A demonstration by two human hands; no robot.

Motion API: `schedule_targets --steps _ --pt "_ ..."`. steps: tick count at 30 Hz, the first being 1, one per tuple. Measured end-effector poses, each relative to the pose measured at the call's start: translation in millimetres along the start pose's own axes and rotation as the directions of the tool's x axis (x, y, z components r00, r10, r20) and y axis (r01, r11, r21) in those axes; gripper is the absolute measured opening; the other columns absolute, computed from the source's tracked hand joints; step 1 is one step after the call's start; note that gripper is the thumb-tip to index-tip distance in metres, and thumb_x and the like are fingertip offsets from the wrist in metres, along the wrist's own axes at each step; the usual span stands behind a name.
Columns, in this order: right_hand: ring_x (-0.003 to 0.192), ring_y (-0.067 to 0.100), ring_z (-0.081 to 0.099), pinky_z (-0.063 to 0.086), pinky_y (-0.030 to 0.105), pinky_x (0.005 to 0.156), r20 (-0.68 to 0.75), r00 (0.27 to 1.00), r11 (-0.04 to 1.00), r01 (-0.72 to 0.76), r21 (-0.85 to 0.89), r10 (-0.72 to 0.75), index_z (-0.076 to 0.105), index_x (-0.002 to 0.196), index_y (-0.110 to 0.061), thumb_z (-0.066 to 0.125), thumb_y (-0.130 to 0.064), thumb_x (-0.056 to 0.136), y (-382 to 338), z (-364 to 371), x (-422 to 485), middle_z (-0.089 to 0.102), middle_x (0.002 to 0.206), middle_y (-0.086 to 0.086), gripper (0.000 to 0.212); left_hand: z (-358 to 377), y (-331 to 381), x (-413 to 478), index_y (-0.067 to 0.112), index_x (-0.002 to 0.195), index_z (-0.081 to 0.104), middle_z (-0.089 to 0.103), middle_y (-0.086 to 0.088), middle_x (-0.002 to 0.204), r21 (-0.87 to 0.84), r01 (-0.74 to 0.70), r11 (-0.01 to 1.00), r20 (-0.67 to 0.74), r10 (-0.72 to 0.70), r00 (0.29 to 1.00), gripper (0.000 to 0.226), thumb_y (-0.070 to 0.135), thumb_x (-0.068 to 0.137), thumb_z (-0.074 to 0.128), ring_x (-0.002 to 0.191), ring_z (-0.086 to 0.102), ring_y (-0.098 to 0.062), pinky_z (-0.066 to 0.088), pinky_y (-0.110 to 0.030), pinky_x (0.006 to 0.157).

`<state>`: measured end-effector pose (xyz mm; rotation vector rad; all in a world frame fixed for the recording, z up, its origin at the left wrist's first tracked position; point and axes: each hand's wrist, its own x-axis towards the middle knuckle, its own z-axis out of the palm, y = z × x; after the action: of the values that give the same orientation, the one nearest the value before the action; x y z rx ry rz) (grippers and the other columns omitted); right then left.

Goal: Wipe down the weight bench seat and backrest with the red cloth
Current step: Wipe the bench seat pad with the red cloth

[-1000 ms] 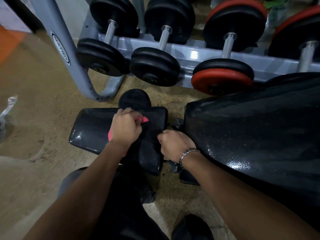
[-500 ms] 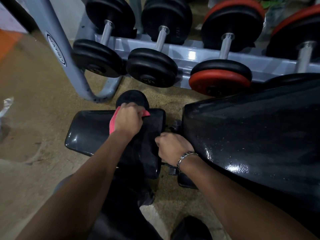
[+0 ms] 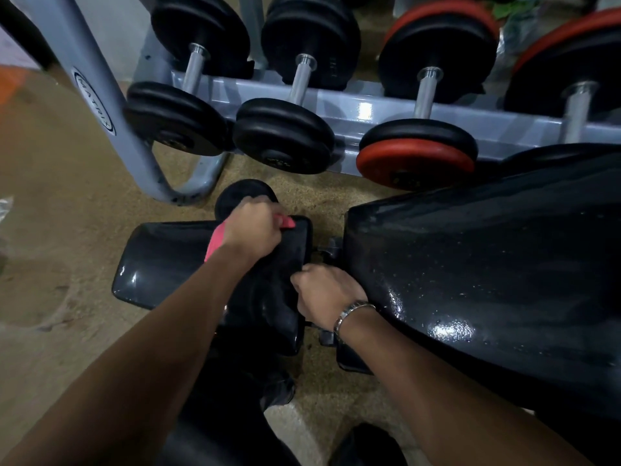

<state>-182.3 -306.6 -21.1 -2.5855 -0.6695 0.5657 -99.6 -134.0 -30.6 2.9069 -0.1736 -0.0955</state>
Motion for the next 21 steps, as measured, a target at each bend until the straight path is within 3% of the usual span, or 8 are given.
schedule_targets --steps 3,8,9,13,15,18,19,21 --pt "0.105 0.034 0.062 0.044 0.035 0.075 0.002 1.000 1.000 0.002 -0.019 -0.002 0.067 0.108 -0.010 0.048 -0.006 0.092 -0.8 1.1 -0.5 0.064 0.114 0.009 0.025 9.2 7.1 16.2 0.023 0.101 0.077 0.068 -0.008 0.105 0.032 0.112 0.993 -0.037 -0.111 0.993 0.028 0.013 0.090 0.054 0.103 0.060 -0.034 0.048 -0.042 0.093" --pt "0.103 0.034 0.064 0.049 0.039 0.079 -0.004 1.000 1.000 0.002 -0.026 -0.002 0.067 0.105 -0.012 0.050 -0.010 0.091 -0.5 1.0 0.6 0.064 0.110 0.009 0.023 13.6 6.1 6.2 0.026 0.095 0.079 0.070 0.001 0.098 -0.091 -0.199 0.976 0.064 0.205 0.977 0.025 0.011 0.088 0.060 0.093 0.062 -0.026 0.042 -0.031 0.093" --pt "0.103 0.034 0.064 0.049 0.039 0.079 -0.005 1.000 1.000 0.002 -0.025 -0.002 0.067 0.105 -0.012 0.050 -0.011 0.090 -0.5 0.7 1.0 0.064 0.109 0.009 0.022 11.8 2.6 7.1 0.026 0.096 0.079 0.070 0.001 0.099 -0.088 -0.203 0.975 0.066 0.209 0.976 0.025 0.012 0.088 0.061 0.093 0.060 -0.027 0.043 -0.033 0.091" --pt "0.106 0.035 0.063 0.049 0.040 0.080 -0.001 1.000 0.999 0.010 -0.034 -0.010 0.066 0.109 -0.011 0.049 -0.009 0.092 0.6 0.9 1.2 0.064 0.113 0.010 0.025 15.6 13.1 19.2 0.026 0.098 0.079 0.070 -0.004 0.105 0.019 0.003 1.000 -0.008 -0.003 1.000 0.028 0.013 0.088 0.056 0.098 0.059 -0.033 0.049 -0.042 0.091" --pt "0.106 0.034 0.063 0.045 0.038 0.076 0.001 1.000 0.999 0.012 -0.036 -0.012 0.066 0.110 -0.011 0.049 -0.009 0.093 0.6 2.0 0.7 0.064 0.113 0.009 0.024 20.4 18.0 15.7 0.028 0.094 0.078 0.071 0.000 0.102 0.014 -0.076 0.997 0.003 0.076 0.997 0.029 0.014 0.086 0.055 0.097 0.061 -0.029 0.047 -0.041 0.092" --pt "0.105 0.033 0.063 0.039 0.035 0.073 -0.007 1.000 1.000 -0.001 -0.027 0.001 0.067 0.108 -0.012 0.049 -0.011 0.093 0.8 1.9 0.3 0.063 0.111 0.008 0.023 16.9 10.1 5.2 0.025 0.090 0.079 0.070 0.002 0.094 -0.066 -0.288 0.956 0.089 0.293 0.952 0.025 0.015 0.082 0.057 0.095 0.063 -0.021 0.036 -0.026 0.092" --pt "0.104 0.033 0.063 0.041 0.036 0.074 -0.010 1.000 1.000 -0.004 -0.025 0.004 0.067 0.107 -0.012 0.049 -0.011 0.092 0.8 1.5 0.4 0.063 0.111 0.008 0.023 14.6 6.3 3.7 0.023 0.093 0.080 0.070 0.001 0.094 -0.062 -0.306 0.950 0.097 0.311 0.945 0.023 0.015 0.083 0.060 0.094 0.063 -0.022 0.034 -0.025 0.091" --pt "0.104 0.034 0.063 0.047 0.038 0.079 -0.003 1.000 1.000 -0.009 -0.014 0.009 0.067 0.105 -0.012 0.049 -0.010 0.091 0.1 1.0 0.3 0.064 0.110 0.008 0.023 14.3 3.9 4.6 0.022 0.097 0.080 0.070 -0.002 0.099 0.005 -0.215 0.977 0.031 0.214 0.976 0.020 0.014 0.086 0.065 0.097 0.062 -0.025 0.039 -0.028 0.093"
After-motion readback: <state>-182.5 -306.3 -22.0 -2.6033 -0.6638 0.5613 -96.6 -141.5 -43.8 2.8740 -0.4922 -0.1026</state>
